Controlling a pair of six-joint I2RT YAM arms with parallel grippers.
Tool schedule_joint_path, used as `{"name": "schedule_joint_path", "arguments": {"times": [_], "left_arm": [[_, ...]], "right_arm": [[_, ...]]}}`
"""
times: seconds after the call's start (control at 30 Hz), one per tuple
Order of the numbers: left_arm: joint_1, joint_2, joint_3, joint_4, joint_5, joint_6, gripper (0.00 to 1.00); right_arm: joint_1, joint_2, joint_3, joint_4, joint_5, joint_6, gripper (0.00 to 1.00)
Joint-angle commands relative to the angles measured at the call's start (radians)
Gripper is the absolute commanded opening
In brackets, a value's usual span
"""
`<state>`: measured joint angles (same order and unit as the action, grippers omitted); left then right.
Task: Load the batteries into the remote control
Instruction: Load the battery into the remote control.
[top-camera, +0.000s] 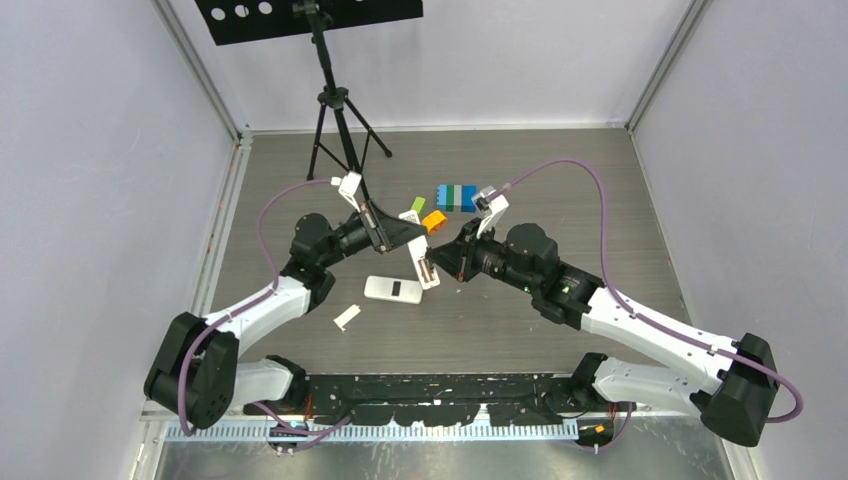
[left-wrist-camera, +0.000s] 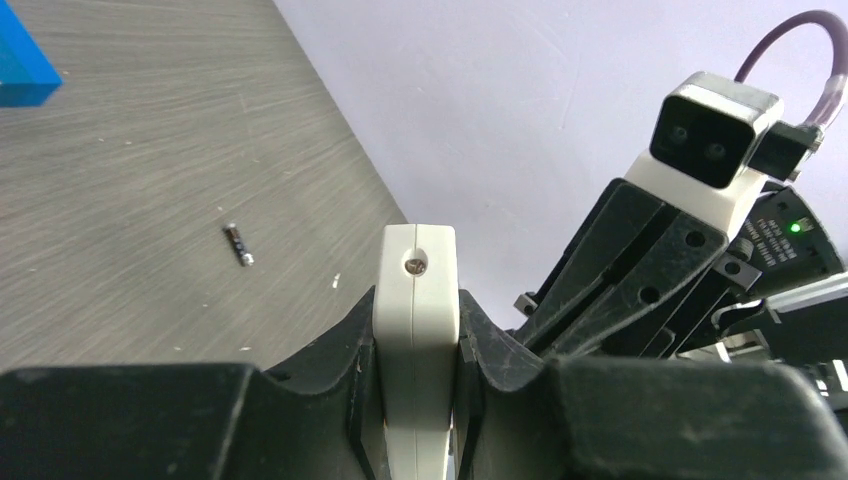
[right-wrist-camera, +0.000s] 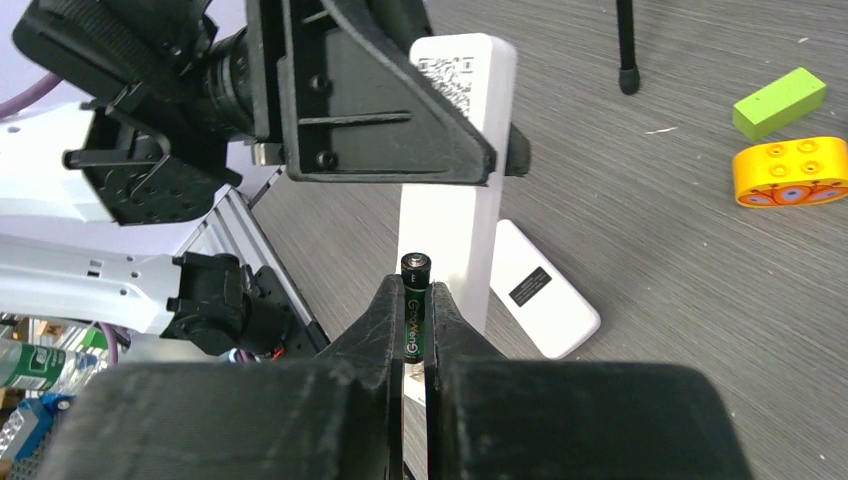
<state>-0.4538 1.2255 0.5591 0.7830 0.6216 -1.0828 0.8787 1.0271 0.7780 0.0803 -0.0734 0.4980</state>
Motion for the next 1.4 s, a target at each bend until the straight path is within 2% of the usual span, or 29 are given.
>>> {"name": "schedule_joint_path", "arguments": {"times": [0.0, 0.47, 0.83, 1.37], "left_arm": [[0.003, 0.009, 0.048, 0.155, 0.046, -0.103, 0.00], [0.003, 0.005, 0.054, 0.163, 0.028, -0.147, 0.00], [0.003, -0.033, 0.054, 0.137, 0.016, -0.161, 0.00], [0.003, -0.077, 0.051, 0.081, -0.036, -0.130, 0.00]], "right_arm": [[0.031, -0.005, 0.035, 0.054, 0.030, -0.072, 0.03], [0.050, 0.047, 0.054, 0.032, 0.046, -0.105, 0.05], [0.055, 0.027, 0.059, -0.017, 0.065, -0.091, 0.32], [0.055, -0.010, 0.104, -0.033, 0.168, 0.027, 0.39]]}}
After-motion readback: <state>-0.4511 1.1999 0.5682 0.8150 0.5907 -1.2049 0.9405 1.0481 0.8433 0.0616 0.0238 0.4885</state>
